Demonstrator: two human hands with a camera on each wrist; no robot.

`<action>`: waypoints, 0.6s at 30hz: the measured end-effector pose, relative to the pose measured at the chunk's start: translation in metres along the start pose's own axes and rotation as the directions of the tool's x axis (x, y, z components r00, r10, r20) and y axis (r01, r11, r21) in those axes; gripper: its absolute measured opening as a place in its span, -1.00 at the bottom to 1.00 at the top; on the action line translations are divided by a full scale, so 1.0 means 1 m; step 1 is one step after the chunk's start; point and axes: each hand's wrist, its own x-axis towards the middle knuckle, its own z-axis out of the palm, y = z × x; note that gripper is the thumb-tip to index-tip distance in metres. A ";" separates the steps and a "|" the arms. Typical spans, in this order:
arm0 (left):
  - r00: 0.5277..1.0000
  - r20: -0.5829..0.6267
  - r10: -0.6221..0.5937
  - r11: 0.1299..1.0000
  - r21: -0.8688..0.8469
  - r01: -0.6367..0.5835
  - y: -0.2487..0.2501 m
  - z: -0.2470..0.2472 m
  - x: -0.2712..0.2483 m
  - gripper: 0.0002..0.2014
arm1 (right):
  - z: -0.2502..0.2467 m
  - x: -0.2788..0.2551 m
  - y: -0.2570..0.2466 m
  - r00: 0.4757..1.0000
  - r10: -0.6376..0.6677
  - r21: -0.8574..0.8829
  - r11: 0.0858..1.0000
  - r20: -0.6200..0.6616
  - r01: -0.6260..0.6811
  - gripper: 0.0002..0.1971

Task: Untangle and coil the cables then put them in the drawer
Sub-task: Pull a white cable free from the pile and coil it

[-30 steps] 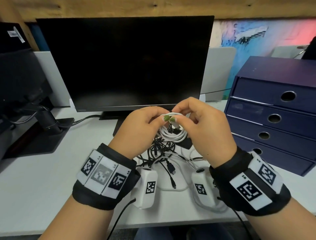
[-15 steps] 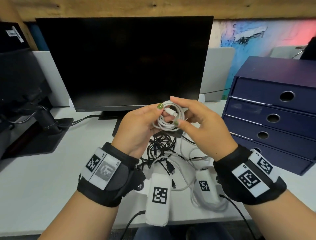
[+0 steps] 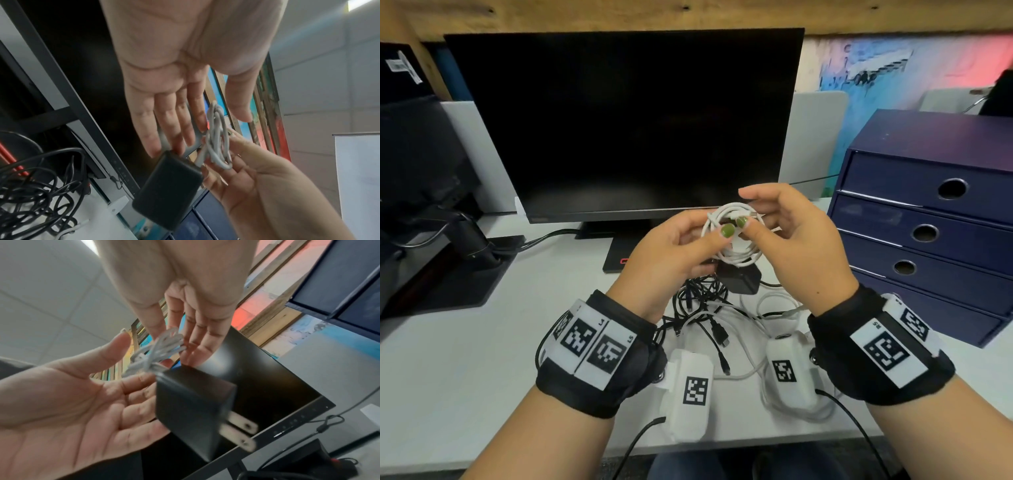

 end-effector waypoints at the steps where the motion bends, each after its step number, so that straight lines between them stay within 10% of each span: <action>1: 1.000 0.012 -0.011 1.000 0.026 0.011 -0.002 0.001 0.000 -0.58 | 0.000 0.000 0.001 1.000 0.014 0.006 1.000 -0.004 -0.014 -0.71; 18: 1.000 -0.029 -0.013 1.000 0.026 0.014 -0.002 0.005 0.007 -0.79 | -0.006 -0.005 0.008 0.991 0.073 -0.079 0.995 0.111 -0.064 -0.64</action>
